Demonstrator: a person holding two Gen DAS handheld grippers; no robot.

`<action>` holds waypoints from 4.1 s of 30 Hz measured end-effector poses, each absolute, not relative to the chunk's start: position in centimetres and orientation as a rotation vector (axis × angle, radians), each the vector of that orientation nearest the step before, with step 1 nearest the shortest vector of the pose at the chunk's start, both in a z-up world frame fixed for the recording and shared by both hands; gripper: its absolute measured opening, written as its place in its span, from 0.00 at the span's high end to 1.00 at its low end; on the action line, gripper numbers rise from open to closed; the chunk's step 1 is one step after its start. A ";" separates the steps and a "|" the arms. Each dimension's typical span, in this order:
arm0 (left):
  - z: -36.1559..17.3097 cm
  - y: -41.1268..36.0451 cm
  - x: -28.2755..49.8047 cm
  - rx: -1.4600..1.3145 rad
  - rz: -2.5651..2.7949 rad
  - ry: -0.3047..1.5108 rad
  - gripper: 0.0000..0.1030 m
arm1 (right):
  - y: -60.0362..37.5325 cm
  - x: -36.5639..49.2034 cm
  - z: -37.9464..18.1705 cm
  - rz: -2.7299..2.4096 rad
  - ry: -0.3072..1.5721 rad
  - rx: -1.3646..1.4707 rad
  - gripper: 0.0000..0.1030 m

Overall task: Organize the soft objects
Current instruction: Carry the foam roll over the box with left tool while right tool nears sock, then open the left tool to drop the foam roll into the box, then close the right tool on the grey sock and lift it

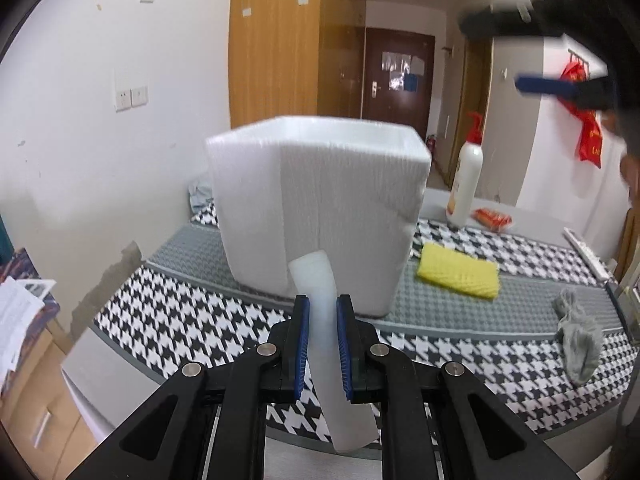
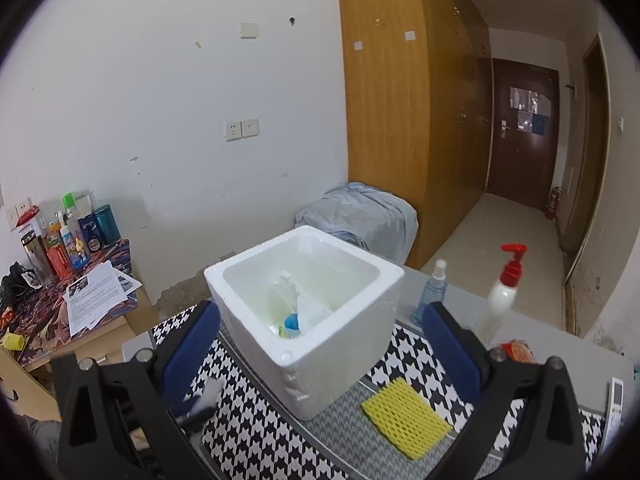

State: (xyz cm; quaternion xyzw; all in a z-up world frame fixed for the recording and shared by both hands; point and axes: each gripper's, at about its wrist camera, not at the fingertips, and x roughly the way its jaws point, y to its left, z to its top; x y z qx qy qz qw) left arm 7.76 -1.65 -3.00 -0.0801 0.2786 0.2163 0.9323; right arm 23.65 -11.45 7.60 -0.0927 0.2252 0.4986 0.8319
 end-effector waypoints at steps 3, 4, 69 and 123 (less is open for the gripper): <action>-1.5 -1.7 7.5 -0.164 0.424 0.537 0.86 | -12.4 23.7 7.1 1.033 0.485 -0.183 0.01; -1.0 -1.9 7.4 -0.156 0.419 0.524 0.86 | -12.7 23.8 7.0 1.026 0.488 -0.176 0.01; 5.3 5.3 16.5 0.006 0.180 0.497 0.86 | -27.9 22.4 -5.0 0.390 0.660 -0.101 0.01; 6.5 3.0 17.2 0.071 0.131 0.462 0.01 | -28.8 23.9 -9.0 0.379 0.785 -0.064 0.04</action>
